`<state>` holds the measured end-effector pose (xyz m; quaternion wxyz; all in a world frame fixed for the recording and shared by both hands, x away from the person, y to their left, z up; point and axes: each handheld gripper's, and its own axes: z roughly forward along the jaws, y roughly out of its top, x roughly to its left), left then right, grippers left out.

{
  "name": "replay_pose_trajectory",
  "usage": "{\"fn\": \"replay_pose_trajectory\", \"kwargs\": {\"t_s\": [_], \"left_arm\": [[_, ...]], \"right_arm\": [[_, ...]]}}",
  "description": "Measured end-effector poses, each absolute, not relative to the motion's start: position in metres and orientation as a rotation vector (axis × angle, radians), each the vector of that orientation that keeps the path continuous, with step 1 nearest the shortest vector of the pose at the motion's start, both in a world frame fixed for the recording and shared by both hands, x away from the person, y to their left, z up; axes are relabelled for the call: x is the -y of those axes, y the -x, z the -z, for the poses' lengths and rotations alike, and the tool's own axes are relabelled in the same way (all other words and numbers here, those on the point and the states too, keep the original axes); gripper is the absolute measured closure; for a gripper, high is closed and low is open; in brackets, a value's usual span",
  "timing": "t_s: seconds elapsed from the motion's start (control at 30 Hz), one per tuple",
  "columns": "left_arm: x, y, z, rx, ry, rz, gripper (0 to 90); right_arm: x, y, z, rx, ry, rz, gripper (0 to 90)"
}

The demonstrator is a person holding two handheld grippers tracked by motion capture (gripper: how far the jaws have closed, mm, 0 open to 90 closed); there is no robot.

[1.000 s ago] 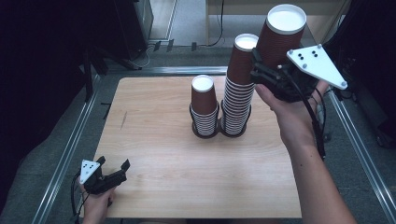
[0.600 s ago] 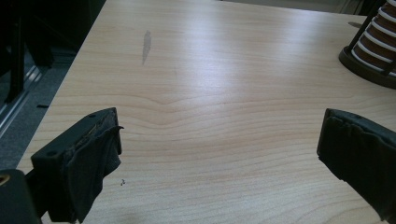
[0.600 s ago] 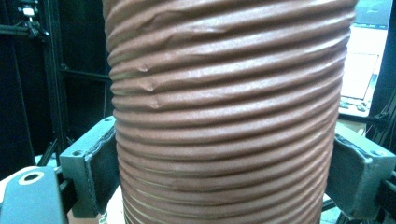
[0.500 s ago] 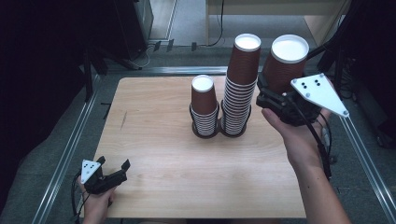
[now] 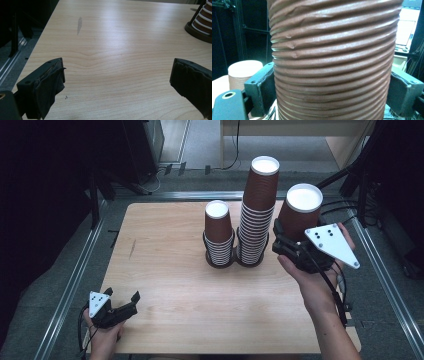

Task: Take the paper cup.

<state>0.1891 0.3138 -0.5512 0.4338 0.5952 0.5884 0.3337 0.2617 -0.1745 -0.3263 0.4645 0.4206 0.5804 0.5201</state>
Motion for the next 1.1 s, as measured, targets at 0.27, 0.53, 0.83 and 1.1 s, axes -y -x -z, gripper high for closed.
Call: {"fn": "replay_pose_trajectory", "kwargs": {"t_s": [0.27,0.53,0.83,1.1], "left_arm": [[-0.310,-0.189,0.549,-1.451,-1.515,-0.838,0.1],[-0.302,-0.194,0.546,-1.434,-1.573,-0.857,0.1],[-0.277,-0.201,0.532,-1.357,-1.604,-0.837,0.1],[-0.249,-0.212,0.520,-1.297,-1.618,-0.809,0.1]], "right_arm": [[0.174,-0.255,0.348,-1.436,-1.031,-1.246,11.7],[0.172,-0.249,0.372,-1.469,-1.021,-1.231,11.7],[0.171,-0.246,0.394,-1.480,-0.997,-1.200,11.7],[0.169,-0.244,0.417,-1.496,-0.975,-1.162,11.7]]}}
